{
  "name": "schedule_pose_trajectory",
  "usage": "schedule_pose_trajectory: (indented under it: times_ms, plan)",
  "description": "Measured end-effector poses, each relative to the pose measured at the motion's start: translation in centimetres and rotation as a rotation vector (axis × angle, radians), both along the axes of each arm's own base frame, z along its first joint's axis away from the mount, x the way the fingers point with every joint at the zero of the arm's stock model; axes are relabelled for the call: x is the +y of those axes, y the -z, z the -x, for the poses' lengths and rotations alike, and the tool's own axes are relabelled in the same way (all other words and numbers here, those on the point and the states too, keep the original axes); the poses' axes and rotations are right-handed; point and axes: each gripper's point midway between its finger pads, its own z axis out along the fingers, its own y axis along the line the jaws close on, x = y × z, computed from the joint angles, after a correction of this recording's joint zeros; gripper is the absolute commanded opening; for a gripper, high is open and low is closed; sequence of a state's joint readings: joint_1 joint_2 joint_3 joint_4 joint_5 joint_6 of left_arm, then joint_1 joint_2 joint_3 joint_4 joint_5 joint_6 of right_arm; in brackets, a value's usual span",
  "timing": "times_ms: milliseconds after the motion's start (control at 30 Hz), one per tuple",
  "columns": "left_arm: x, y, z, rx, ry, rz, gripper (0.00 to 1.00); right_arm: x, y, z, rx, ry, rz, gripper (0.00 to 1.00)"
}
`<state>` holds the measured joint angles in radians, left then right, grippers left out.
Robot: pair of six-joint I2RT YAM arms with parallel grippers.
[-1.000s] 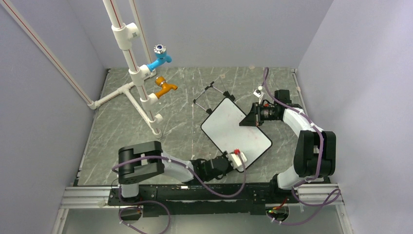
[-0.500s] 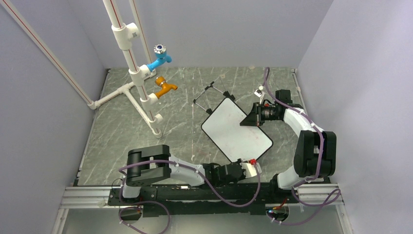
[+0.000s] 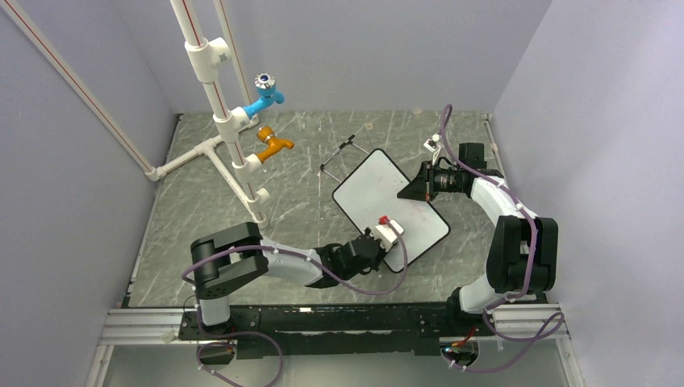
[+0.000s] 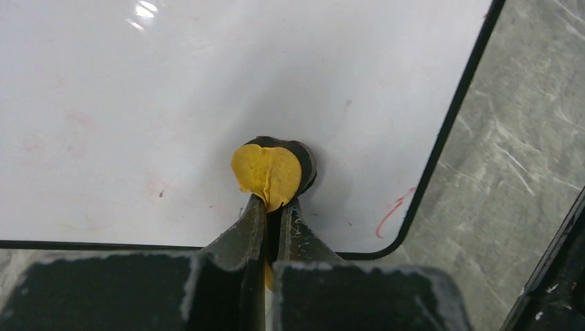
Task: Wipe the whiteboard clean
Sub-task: Erase the center of the board with the whiteboard.
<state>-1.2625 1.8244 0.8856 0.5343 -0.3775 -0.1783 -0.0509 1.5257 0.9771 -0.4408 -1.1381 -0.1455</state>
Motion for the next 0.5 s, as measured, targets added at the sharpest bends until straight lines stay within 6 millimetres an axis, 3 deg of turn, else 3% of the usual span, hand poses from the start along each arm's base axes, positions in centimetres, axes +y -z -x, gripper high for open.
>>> schedule_pose_trajectory:
  times_ms: [133,500]
  plan:
    - [0.6,0.2,0.3,-0.02,0.018,0.042,0.0,0.1,0.2,0.3,0.018,0.001,0.0,0.0]
    - [-0.4,0.9,2.7,-0.09,0.114,0.012,0.0,-0.2,1.3,1.2,0.095,0.021,0.027,0.0]
